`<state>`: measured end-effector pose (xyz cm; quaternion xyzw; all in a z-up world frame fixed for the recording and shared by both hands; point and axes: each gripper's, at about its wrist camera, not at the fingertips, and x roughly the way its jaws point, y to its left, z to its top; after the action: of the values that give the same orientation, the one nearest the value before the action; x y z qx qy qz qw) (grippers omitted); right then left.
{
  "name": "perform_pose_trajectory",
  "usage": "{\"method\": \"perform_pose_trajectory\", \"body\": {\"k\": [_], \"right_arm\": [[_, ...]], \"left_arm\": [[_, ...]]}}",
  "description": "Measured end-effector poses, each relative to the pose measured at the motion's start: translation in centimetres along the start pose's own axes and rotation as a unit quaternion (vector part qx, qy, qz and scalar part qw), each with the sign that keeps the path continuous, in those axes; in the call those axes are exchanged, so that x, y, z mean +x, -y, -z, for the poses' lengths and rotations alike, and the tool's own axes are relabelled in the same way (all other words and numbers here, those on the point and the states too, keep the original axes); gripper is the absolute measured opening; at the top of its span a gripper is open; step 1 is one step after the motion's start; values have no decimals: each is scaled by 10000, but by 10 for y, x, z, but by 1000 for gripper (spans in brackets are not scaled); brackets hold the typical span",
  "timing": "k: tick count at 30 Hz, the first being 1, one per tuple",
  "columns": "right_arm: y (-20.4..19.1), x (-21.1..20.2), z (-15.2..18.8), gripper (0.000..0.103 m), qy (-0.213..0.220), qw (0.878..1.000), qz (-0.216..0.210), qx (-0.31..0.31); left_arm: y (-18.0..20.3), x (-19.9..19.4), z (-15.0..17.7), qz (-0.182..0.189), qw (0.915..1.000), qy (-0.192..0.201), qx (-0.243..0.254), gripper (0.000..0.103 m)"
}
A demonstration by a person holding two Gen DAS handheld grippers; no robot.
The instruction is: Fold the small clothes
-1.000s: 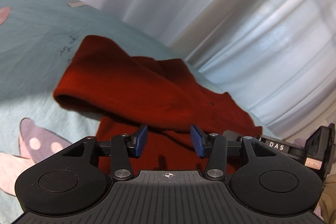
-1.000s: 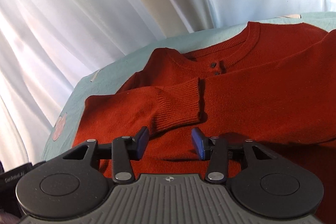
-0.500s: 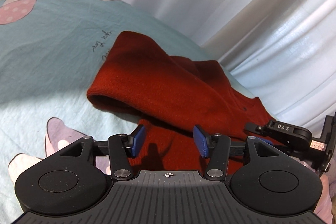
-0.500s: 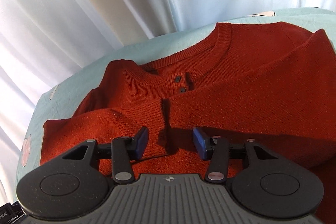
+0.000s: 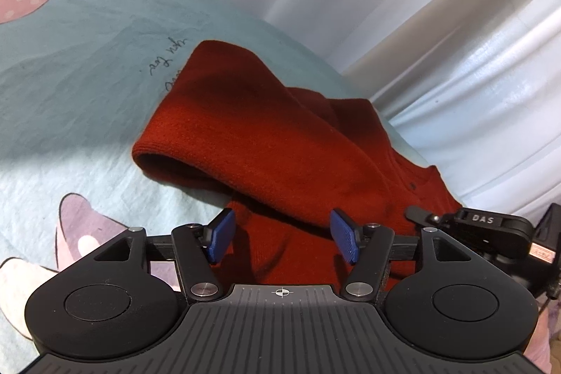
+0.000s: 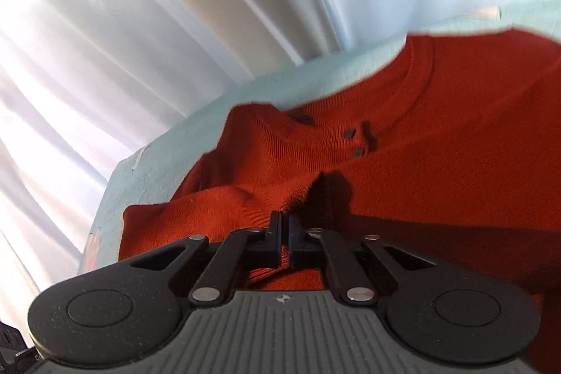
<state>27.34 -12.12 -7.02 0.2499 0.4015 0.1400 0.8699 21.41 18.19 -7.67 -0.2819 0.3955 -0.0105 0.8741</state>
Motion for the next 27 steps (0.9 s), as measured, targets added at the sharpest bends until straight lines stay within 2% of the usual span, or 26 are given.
{"method": "perform_pose_trajectory", "body": {"k": [2, 5, 8, 12, 14, 15, 16, 21, 23, 25, 27], "right_arm": [[-3, -36, -3, 3, 564, 9974, 268, -345], [12, -78, -3, 3, 1149, 9830, 1170, -826], [43, -86, -4, 3, 1085, 9681, 2014, -1021], [83, -79, -5, 11, 557, 9776, 1942, -592], [93, -76, -1, 24, 465, 9772, 2011, -500], [94, -74, 2, 37, 475, 9758, 2072, -512], [96, -73, 6, 42, 481, 9748, 2111, -534], [101, -55, 8, 42, 384, 9774, 2012, -532], [99, -54, 5, 38, 369, 9807, 1858, -488], [96, -53, 2, 4, 330, 9846, 1665, -420], [90, -59, 0, 4, 407, 9836, 1669, -551]], "left_arm": [[1, 0, 0, -22, 10000, -3, 1, 65], [-1, -2, 0, 6, 10000, 26, -58, 65], [1, 1, 1, 33, 10000, -9, -50, 65], [9, 11, 3, 4, 10000, -90, 39, 65], [11, 14, 4, -26, 9999, -119, 93, 65], [12, 14, 5, -36, 9998, -121, 125, 65], [13, 15, 5, -53, 9998, -124, 161, 65], [16, 14, 6, -102, 9996, -133, 214, 66], [18, 15, 6, -139, 9995, -137, 247, 66], [18, 15, 7, -159, 9995, -123, 259, 67], [20, 14, 7, -189, 9995, -107, 250, 67]]}}
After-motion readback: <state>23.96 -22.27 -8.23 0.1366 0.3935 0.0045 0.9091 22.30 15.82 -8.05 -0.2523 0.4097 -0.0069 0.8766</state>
